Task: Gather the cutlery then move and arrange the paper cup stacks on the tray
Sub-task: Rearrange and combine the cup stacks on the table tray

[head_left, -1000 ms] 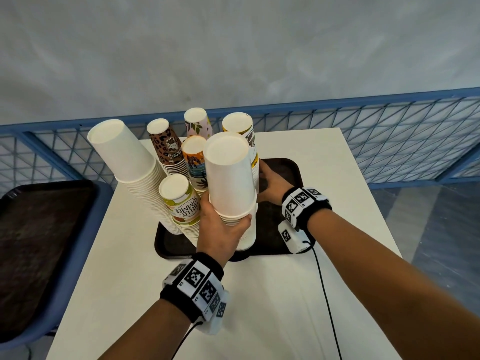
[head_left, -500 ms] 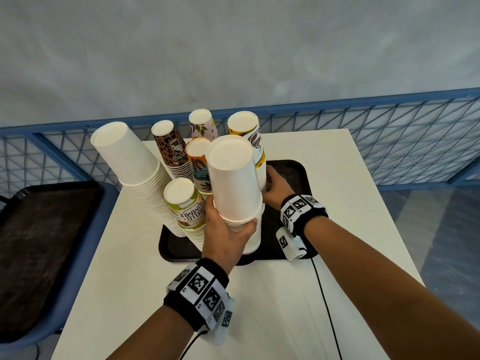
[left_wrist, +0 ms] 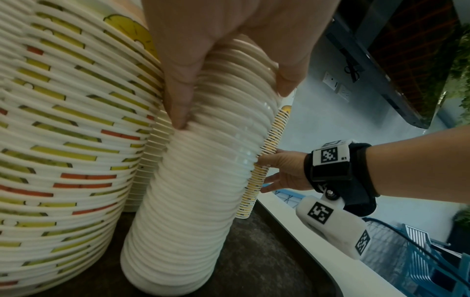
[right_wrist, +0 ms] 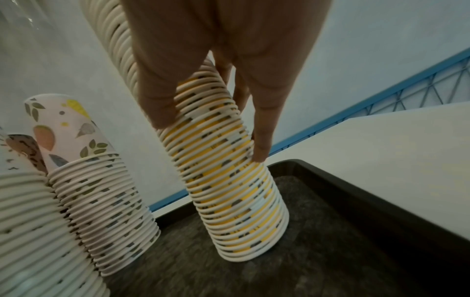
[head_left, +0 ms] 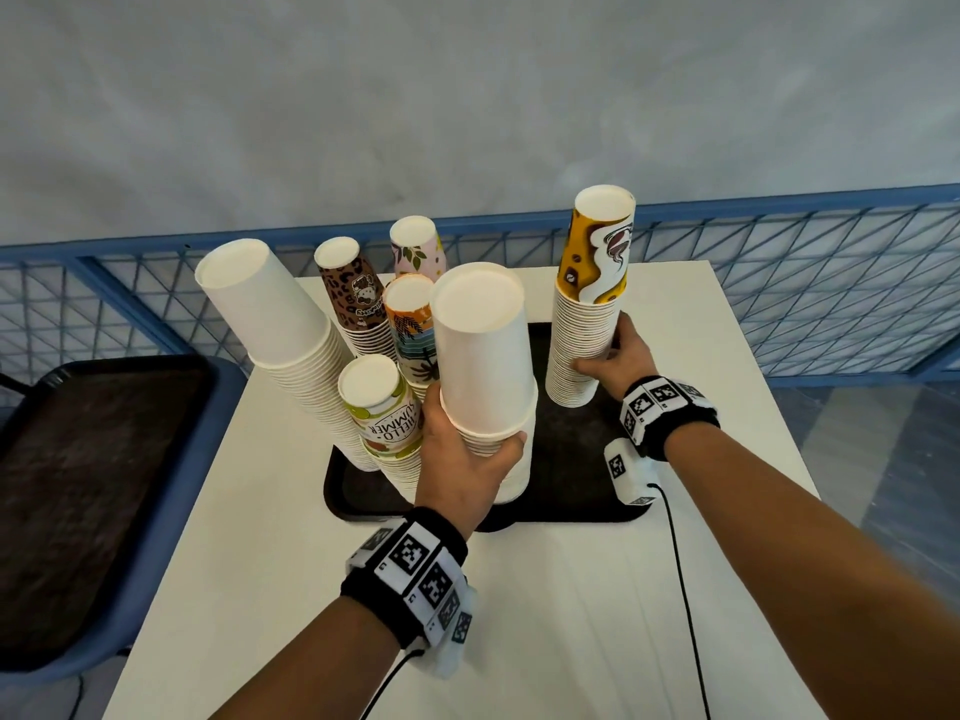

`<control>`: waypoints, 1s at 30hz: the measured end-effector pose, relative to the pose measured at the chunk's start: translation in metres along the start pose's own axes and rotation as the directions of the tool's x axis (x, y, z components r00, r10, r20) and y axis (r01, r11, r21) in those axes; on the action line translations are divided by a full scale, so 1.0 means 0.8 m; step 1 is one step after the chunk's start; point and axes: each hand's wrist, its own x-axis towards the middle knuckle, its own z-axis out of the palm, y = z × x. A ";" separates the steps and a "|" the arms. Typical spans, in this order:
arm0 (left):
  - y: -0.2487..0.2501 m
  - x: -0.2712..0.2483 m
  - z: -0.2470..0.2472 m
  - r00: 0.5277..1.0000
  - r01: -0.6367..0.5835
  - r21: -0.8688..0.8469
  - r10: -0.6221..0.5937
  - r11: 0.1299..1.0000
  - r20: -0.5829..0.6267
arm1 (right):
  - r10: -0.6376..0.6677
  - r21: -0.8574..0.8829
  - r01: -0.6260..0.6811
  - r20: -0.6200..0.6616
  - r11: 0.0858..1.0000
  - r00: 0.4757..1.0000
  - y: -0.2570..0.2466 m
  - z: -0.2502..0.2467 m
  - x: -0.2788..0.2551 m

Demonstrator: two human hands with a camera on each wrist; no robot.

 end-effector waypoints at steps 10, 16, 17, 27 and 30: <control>-0.023 -0.036 -0.021 0.997 0.031 0.068 -0.035 0.997 0.063 | 0.115 -0.078 -0.122 -0.079 0.990 0.990 0.003 0.000 -0.040; -0.043 -0.048 -0.054 0.940 0.211 0.145 -0.160 0.967 -0.300 | 0.105 0.113 -0.092 -0.110 0.989 0.988 -0.001 0.031 -0.130; -0.046 -0.040 -0.057 0.928 0.246 0.126 -0.196 0.961 -0.317 | 0.069 0.129 -0.065 -0.033 0.990 0.997 -0.004 0.039 -0.142; -0.068 0.000 -0.054 0.948 0.240 -0.014 -0.237 0.971 -0.212 | -0.066 0.153 0.042 0.157 0.987 0.985 -0.044 0.088 -0.163; -0.071 0.004 -0.054 0.946 0.256 -0.017 -0.254 0.967 -0.200 | -0.064 0.143 0.046 0.126 0.989 0.990 -0.049 0.088 -0.158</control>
